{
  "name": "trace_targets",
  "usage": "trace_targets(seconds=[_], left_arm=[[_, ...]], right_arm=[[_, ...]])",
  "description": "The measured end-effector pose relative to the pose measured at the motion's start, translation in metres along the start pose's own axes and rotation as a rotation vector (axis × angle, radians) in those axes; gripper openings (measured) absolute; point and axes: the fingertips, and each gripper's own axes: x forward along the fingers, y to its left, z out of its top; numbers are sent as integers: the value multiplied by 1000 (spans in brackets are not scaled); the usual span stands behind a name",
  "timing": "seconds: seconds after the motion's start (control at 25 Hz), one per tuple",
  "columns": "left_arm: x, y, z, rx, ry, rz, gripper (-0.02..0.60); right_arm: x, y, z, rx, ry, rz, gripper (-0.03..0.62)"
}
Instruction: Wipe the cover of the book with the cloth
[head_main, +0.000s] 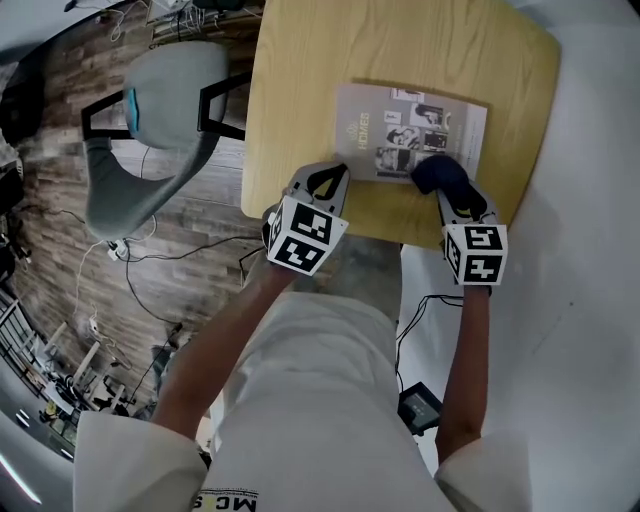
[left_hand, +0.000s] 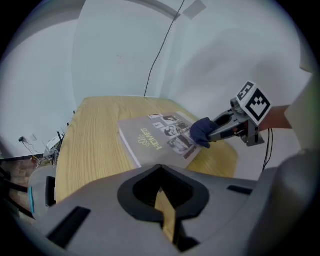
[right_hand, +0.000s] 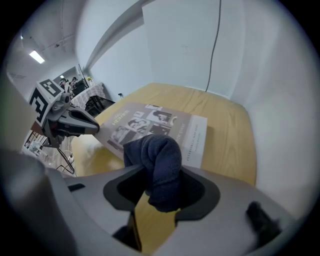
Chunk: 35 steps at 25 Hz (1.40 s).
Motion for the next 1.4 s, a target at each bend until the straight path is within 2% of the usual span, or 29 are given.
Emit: trace_targets(seconds=[0.28, 0.48, 0.72, 0.92, 1.12, 1.4], left_arm=[[2, 1, -1, 22, 2, 31, 9], [2, 1, -1, -36, -12, 29, 9], [3, 2, -1, -53, 0, 35, 9], [2, 1, -1, -32, 2, 39, 9], [1, -4, -2, -67, -2, 33, 9], [0, -14, 2, -76, 6, 24, 9]], right_arm=[[-13, -52, -28, 90, 27, -101, 182], [-23, -81, -42, 90, 102, -246, 183], [-31, -89, -39, 207, 57, -356, 179], [-25, -85, -30, 194, 38, -341, 176], [-18, -96, -23, 177, 33, -333, 176], [-7, -122, 22, 100, 12, -325, 176]])
